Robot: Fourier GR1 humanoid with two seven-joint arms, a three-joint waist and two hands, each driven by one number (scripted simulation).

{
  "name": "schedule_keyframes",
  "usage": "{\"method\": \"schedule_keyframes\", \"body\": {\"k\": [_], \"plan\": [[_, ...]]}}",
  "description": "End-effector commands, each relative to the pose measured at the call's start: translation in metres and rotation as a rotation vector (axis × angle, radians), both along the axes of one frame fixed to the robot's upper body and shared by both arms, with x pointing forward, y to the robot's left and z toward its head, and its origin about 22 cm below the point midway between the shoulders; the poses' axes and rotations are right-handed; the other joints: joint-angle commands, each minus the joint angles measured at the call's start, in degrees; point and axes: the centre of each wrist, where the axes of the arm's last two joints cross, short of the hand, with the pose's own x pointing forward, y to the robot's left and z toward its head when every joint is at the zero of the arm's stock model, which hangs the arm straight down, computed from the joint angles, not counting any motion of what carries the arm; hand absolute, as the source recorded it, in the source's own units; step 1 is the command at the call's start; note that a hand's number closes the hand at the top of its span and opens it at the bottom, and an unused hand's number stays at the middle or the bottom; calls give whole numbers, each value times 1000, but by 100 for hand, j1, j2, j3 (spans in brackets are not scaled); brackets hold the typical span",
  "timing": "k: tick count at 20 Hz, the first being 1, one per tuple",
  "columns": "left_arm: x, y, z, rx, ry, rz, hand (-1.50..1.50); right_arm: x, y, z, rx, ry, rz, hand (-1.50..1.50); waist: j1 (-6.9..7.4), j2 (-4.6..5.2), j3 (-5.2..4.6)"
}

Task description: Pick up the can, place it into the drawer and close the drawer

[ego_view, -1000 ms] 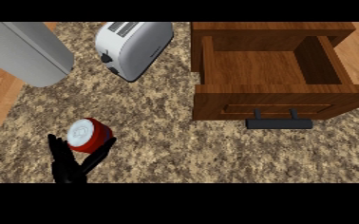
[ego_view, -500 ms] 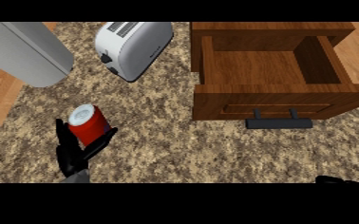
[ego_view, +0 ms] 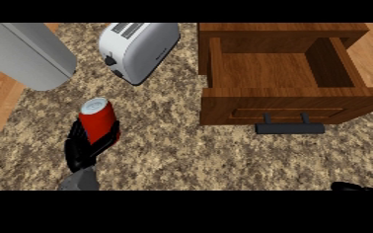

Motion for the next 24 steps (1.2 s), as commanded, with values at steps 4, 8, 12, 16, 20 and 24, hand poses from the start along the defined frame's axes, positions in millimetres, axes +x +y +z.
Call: {"method": "schedule_keyframes", "body": {"k": [4, 8, 12, 16, 20, 24], "plan": [[45, -9, 19, 32, -55, -206, 150, 3, -11, 4, -13, -1, 10, -150, -87, 23, -7], [64, -41, 28, 31, -47, -547, 150, 12, 5, 7, 9, -37, 1, -150, -170, 69, -18], [95, -69, 47, 3, -118, -572, 150, 7, 1, 15, -28, -23, 13, -150, -121, 40, -11], [101, -68, 53, -9, -137, -629, 150, -8, 4, 11, -35, -13, -19, -150, -66, 15, -5], [118, -90, 91, 18, -123, -698, 150, 7, 3, -1, -25, -5, -21, -150, 15, -5, 1], [140, -117, 145, 74, -158, -733, 150, -9, -16, 15, -34, -22, -38, -150, 34, -31, 4]]}}
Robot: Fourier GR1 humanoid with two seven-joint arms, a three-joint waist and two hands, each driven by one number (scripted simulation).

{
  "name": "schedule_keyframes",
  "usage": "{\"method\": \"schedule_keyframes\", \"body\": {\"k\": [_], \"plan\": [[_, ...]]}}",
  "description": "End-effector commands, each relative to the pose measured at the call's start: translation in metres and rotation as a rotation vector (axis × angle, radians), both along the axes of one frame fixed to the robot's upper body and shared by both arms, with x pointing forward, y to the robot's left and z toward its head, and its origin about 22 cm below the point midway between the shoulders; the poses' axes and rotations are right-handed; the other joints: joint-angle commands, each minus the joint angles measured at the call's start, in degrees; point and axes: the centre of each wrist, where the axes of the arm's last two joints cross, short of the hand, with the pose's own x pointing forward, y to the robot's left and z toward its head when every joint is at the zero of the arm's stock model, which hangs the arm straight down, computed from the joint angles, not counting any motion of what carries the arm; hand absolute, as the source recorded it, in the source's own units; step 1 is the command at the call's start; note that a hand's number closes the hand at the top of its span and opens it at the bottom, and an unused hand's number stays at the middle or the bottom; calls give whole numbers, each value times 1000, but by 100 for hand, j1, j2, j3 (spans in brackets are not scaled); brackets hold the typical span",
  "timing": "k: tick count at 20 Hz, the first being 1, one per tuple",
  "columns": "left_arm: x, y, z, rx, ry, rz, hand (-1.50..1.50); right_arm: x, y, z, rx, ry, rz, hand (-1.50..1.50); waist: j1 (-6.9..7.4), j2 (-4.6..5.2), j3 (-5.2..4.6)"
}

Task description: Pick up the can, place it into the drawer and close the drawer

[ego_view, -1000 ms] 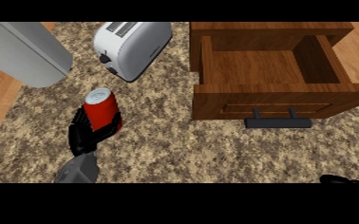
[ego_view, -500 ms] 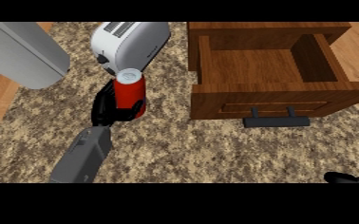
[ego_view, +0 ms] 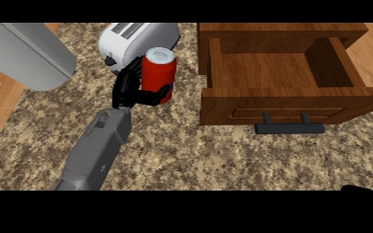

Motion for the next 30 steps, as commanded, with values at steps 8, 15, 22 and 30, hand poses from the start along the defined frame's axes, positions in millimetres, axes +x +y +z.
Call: {"method": "schedule_keyframes", "body": {"k": [8, 15, 22, 30], "plan": [[28, -72, 126, 2, -48, -94, 150, -4, 13, -7, -3, -6, -8, -150, -2, 0, 1], [28, -110, 204, 57, -75, -123, 150, 10, -1, 13, 2, -19, -24, -150, -12, 2, 1], [41, -143, 233, 109, -81, -133, 150, 17, -10, 4, 12, -32, -12, -150, -89, 32, 3], [49, -174, 267, 141, -55, -121, 150, 17, 3, 18, -29, -39, 21, -150, -213, 56, 5]]}}
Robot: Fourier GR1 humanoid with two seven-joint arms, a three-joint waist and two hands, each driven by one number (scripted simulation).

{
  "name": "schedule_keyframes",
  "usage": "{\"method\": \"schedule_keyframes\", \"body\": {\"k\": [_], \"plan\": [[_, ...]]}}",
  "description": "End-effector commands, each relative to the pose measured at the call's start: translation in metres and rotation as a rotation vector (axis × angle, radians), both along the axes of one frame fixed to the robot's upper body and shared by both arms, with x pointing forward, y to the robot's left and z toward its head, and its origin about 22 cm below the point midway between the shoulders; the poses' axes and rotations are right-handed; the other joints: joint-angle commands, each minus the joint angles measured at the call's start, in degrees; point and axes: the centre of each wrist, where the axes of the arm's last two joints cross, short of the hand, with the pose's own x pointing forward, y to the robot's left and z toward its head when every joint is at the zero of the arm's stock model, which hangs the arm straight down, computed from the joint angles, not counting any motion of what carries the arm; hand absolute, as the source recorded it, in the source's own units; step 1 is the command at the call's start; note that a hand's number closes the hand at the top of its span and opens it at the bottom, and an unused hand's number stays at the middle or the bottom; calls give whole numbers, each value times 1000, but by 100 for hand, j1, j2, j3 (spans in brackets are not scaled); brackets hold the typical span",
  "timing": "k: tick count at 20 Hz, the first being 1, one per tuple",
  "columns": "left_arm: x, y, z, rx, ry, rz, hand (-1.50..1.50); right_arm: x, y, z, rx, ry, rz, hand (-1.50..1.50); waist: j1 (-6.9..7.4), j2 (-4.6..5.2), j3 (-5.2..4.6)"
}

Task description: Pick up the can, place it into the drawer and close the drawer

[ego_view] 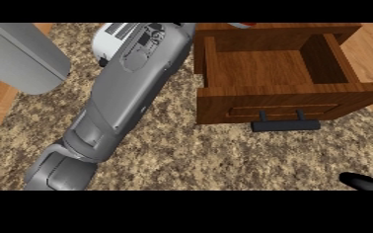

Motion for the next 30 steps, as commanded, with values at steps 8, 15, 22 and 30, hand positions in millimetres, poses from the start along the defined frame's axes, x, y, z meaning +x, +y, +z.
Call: {"method": "schedule_keyframes", "body": {"k": [8, 15, 22, 30], "plan": [[5, -34, 20, 77, 12, 36, 150, 9, 0, -1, 11, -5, 30, -150, -177, 44, 9], [8, -41, 23, 131, -14, 125, 150, 7, -3, 9, -4, -3, 39, -150, -378, 84, 16], [10, -42, 22, 98, -29, 213, -150, 22, 3, 8, -19, -25, 54, -150, -457, 140, 21], [11, -39, 13, 72, -14, 229, -150, 24, 7, 18, -165, -67, 70, -150, -378, 100, 15]]}}
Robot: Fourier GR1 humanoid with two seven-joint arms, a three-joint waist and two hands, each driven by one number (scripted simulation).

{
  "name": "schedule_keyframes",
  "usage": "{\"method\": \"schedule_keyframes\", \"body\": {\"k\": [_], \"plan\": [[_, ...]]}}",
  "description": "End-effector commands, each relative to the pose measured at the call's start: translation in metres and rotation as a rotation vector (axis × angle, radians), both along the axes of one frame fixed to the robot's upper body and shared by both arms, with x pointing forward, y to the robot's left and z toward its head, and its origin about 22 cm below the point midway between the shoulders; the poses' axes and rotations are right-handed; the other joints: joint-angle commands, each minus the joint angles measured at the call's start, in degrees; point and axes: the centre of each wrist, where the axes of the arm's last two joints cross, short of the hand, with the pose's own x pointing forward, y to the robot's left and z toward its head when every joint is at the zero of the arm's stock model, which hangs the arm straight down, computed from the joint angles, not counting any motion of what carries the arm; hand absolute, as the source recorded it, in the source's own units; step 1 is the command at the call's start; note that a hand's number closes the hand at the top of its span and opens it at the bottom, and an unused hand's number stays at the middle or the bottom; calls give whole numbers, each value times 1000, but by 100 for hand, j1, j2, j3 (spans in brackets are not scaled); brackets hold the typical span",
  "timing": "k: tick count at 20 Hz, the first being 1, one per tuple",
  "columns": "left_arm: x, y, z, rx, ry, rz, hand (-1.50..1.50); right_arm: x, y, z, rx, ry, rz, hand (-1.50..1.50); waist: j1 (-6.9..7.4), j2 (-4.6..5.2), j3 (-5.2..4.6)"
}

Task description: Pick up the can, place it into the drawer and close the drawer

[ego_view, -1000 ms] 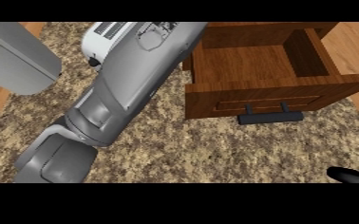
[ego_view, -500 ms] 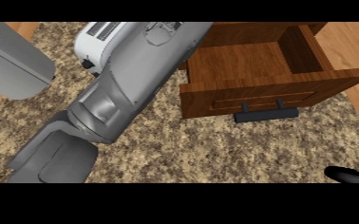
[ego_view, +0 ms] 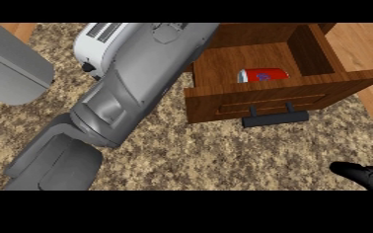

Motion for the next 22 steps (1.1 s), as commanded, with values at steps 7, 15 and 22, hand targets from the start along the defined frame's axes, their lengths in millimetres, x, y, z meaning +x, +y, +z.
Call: {"method": "schedule_keyframes", "body": {"k": [7, 15, 22], "plan": [[0, -2, 11, -96, 12, -15, -150, 17, 21, 12, -331, -80, 18, -150, 137, 18, -8], [0, -3, 16, -124, -2, -11, -150, 62, 40, -7, -616, -69, -17, -150, 325, 15, -6], [3, -1, 14, -82, -20, -1, -150, 106, 51, -41, -780, -27, -20, -150, 448, -20, -4]]}}
